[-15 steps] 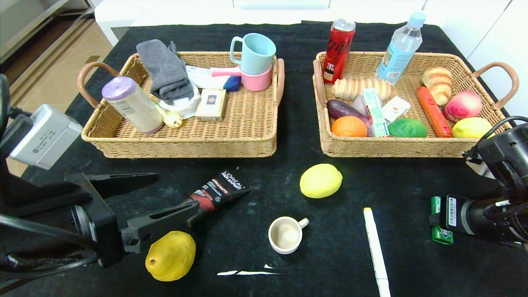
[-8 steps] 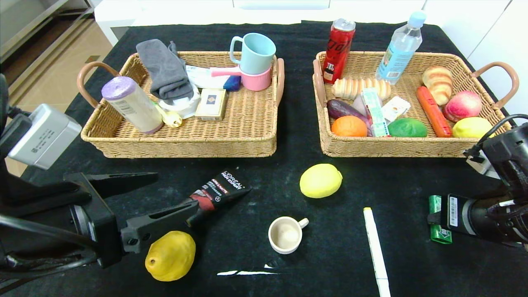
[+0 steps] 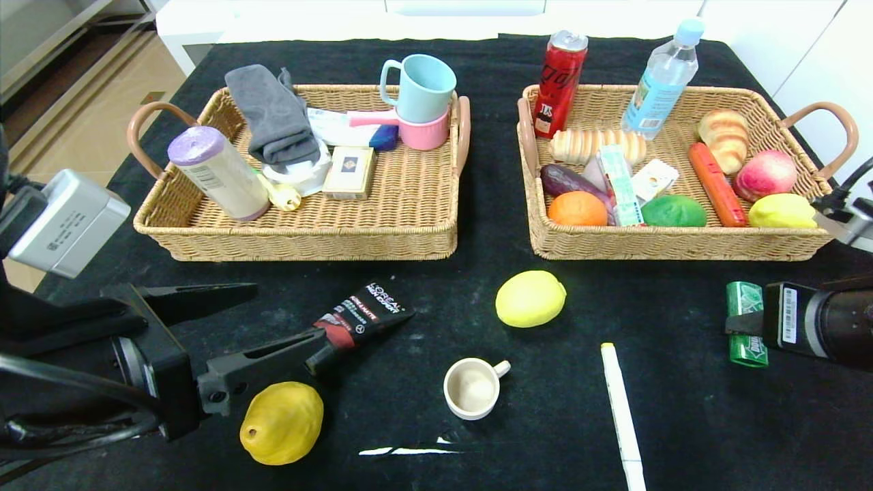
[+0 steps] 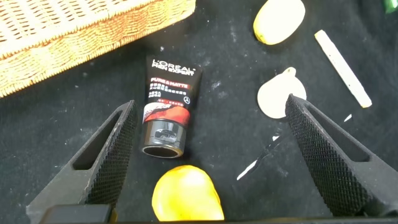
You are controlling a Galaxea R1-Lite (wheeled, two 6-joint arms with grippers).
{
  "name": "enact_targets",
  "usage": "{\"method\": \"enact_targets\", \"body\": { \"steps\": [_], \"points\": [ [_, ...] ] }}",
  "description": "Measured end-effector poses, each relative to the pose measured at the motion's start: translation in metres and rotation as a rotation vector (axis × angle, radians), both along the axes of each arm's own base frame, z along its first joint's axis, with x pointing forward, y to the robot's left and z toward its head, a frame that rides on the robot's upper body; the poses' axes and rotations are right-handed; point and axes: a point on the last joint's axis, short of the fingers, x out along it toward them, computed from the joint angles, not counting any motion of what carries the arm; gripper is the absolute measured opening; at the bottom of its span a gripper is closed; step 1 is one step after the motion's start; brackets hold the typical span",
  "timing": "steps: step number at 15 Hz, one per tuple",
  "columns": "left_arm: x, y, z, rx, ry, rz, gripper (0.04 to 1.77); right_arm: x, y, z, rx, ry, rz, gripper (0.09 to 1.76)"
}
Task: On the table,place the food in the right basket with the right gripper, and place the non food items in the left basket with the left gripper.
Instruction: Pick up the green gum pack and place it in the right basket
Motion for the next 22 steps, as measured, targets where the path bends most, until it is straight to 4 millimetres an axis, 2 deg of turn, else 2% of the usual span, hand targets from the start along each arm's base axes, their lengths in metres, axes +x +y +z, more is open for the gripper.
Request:
{"method": "enact_targets", "body": {
  "steps": [5, 9, 17, 22],
  "points": [
    [-0.002, 0.001, 0.000, 0.013, -0.015, -0.004, 1.72, 0.015, 0.002, 0.044, -0.023, -0.132, 0.042, 0.57],
    [-0.003, 0.001, 0.001, 0.011, -0.020, -0.005, 1.72, 0.038, -0.001, 0.067, -0.044, -0.219, 0.026, 0.57],
    [-0.004, 0.002, 0.001, 0.012, -0.023, -0.007, 1.72, 0.089, -0.012, 0.084, -0.016, -0.477, -0.061, 0.57],
    [-0.004, 0.002, 0.002, 0.010, -0.025, -0.007, 1.72, 0.115, -0.017, 0.075, -0.013, -0.540, -0.097, 0.57]
  ]
}}
